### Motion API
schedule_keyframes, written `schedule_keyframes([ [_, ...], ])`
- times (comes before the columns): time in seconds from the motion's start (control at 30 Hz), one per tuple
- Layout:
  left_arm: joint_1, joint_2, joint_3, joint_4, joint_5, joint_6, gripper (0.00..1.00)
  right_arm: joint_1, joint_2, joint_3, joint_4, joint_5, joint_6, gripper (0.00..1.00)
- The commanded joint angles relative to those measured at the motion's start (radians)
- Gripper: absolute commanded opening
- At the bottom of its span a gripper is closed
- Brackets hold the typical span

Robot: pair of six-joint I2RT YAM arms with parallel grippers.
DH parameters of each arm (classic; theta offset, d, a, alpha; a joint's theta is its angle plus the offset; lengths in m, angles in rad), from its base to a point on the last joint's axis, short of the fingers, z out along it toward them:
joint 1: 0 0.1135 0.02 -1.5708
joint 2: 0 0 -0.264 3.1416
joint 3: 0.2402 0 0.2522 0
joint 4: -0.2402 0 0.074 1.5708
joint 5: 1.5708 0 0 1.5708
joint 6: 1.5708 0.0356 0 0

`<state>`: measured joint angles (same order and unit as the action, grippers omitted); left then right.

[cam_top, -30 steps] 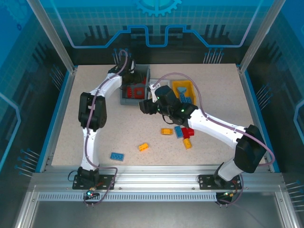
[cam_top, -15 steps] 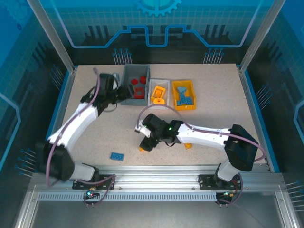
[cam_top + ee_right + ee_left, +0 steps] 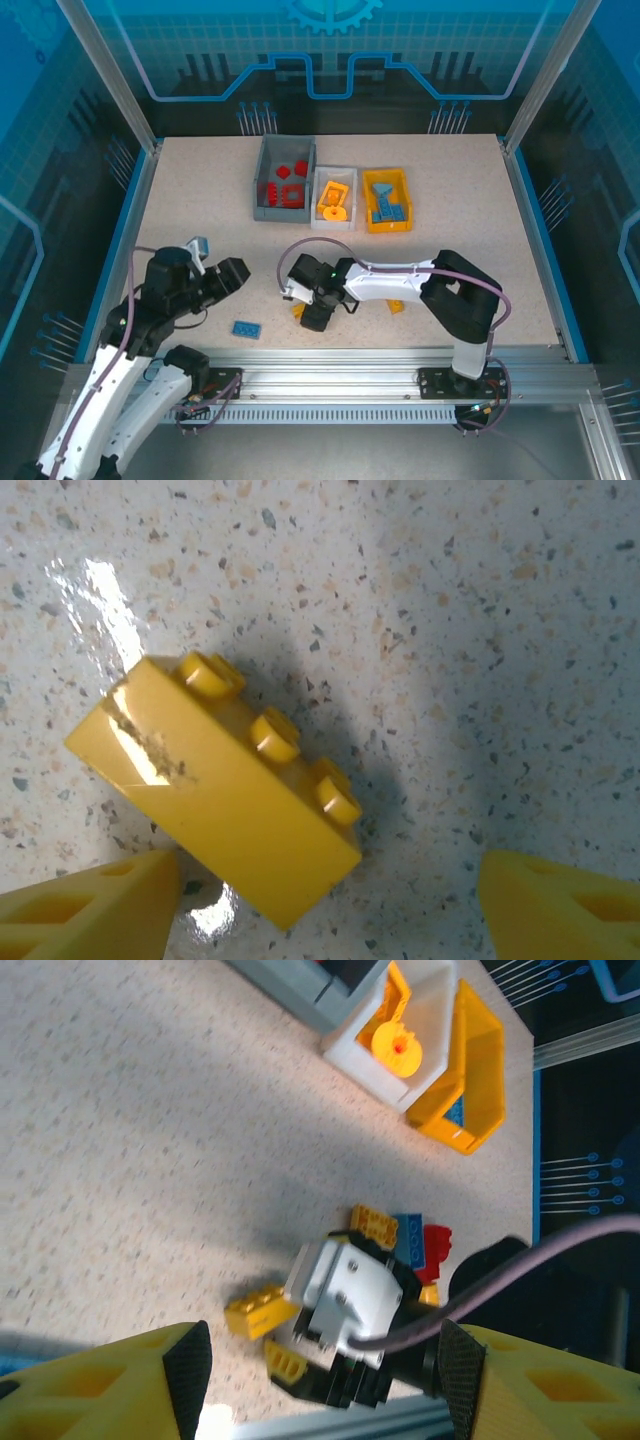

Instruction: Sort the legos into containers by color

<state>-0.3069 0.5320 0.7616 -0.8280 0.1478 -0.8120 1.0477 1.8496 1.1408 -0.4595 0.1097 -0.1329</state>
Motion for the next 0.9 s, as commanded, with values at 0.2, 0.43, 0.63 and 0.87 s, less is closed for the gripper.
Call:
schedule_keyframes([
  [0.2, -0.003, -0.029, 0.007, -0.150, 0.013, -0.029, 0.65, 0.026, 0.123, 0.129, 0.006, -0.059, -0.014, 0.70],
  [0.43, -0.003, -0.035, 0.008, -0.156, 0.021, -0.027, 0.65, 0.028, 0.119, 0.135, 0.003, -0.062, 0.002, 0.41],
  [0.63, -0.003, -0.032, -0.039, -0.059, 0.091, -0.053, 0.65, 0.002, 0.044, 0.116, 0.012, -0.040, 0.073, 0.25],
  [0.87, -0.004, 0.077, -0.047, 0.116, 0.175, -0.065, 0.65, -0.176, -0.134, 0.125, -0.001, -0.016, 0.218, 0.23],
])
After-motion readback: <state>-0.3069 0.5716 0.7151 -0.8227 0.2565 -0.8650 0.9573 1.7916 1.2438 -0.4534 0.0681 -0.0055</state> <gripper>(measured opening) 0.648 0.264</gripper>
